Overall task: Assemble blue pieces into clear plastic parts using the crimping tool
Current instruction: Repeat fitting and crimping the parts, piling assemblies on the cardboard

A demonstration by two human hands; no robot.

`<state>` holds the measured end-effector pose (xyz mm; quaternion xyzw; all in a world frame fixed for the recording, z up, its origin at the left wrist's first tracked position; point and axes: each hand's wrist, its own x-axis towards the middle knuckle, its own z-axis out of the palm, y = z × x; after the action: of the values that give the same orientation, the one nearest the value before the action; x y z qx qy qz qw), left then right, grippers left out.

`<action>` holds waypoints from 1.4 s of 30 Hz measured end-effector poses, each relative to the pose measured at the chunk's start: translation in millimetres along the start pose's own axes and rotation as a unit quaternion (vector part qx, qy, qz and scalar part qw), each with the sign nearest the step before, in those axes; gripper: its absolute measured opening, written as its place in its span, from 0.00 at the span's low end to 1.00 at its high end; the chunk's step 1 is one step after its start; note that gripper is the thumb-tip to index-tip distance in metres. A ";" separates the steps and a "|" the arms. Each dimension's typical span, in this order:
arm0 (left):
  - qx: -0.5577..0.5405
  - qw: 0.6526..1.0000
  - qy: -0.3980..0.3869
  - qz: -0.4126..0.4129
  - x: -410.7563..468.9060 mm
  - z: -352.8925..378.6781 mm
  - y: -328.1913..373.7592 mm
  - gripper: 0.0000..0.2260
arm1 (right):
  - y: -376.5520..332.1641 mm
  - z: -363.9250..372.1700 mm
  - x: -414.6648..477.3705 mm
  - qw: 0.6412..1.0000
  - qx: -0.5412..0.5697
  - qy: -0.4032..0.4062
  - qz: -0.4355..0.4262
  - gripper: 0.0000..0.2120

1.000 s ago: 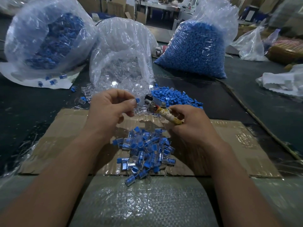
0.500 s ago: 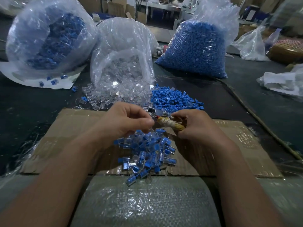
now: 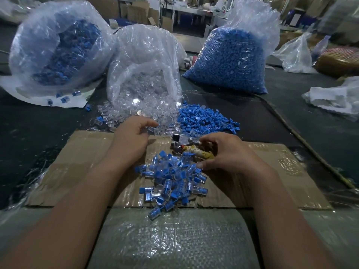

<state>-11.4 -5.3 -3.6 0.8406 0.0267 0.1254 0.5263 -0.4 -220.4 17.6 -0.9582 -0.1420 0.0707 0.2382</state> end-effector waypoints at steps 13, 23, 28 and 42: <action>0.229 0.963 -0.131 0.055 10.6 3.6 -9.6 0.20 | 5.4 -5.5 -0.4 0.998 0.050 0.039 -0.002 0.21; 0.238 0.965 -0.079 0.070 9.7 1.8 -7.5 0.14 | 6.8 -8.2 0.7 0.990 0.054 0.124 0.036 0.15; 0.244 0.967 -0.044 0.050 9.3 -0.4 -6.6 0.06 | 9.9 -9.4 1.1 0.986 0.069 0.145 0.051 0.10; -0.170 0.984 -0.003 -0.054 -0.1 -4.6 9.7 0.09 | 25.7 -12.9 11.1 0.954 0.097 0.245 0.143 0.02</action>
<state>-13.5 -5.6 7.0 0.7364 0.0491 0.0967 0.6677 18.9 -244.4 15.9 -0.9286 0.0670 -0.1194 0.3449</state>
